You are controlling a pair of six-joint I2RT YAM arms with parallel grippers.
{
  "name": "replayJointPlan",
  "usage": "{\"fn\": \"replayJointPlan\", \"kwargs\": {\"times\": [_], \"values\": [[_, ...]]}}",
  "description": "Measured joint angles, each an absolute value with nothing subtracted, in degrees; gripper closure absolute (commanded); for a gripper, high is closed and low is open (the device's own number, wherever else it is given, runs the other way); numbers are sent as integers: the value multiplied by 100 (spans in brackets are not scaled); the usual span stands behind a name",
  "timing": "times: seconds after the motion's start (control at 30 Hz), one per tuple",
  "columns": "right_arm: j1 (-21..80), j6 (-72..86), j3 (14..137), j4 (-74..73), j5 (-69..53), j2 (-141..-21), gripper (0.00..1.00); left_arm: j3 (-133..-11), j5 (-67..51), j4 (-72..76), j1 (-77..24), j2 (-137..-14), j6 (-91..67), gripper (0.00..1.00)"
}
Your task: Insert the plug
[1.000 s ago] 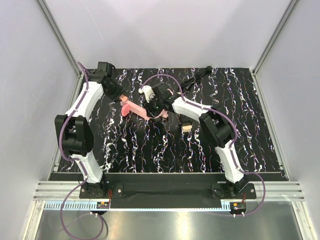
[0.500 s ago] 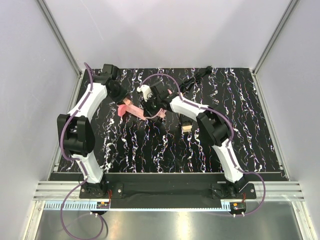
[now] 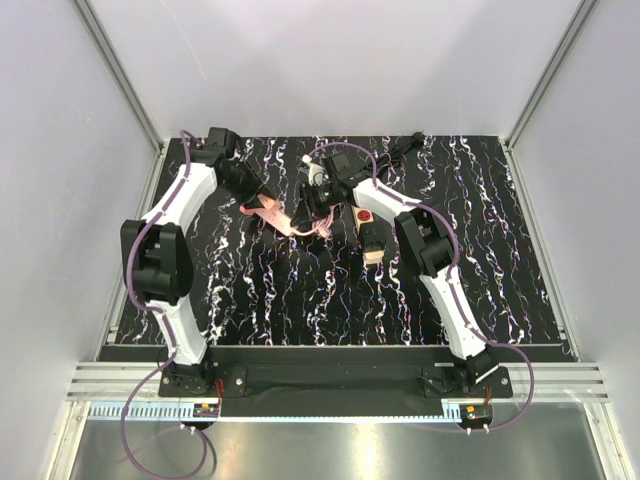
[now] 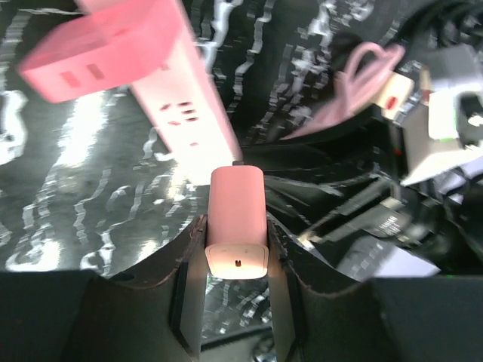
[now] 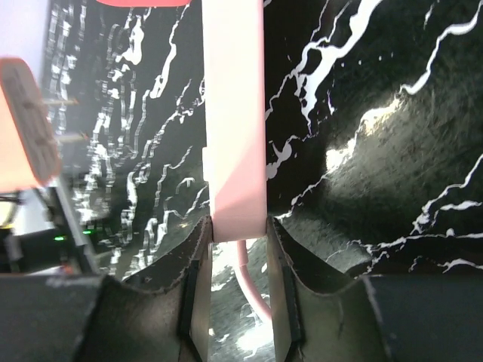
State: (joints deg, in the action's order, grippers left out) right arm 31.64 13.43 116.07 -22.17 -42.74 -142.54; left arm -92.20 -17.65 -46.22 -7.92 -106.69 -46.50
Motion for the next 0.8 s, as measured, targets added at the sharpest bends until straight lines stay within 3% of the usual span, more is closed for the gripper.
{"fn": "replayJointPlan", "kwargs": {"times": [0.37, 0.8], "values": [[3072, 1942, 11806, -2217, -4606, -14451, 100, -9743, -2206, -4582, -644, -11491, -4493, 100], [3063, 2154, 11806, -2215, -4770, -14547, 100, -9719, -2025, -4650, -556, -11557, -4563, 100]]}}
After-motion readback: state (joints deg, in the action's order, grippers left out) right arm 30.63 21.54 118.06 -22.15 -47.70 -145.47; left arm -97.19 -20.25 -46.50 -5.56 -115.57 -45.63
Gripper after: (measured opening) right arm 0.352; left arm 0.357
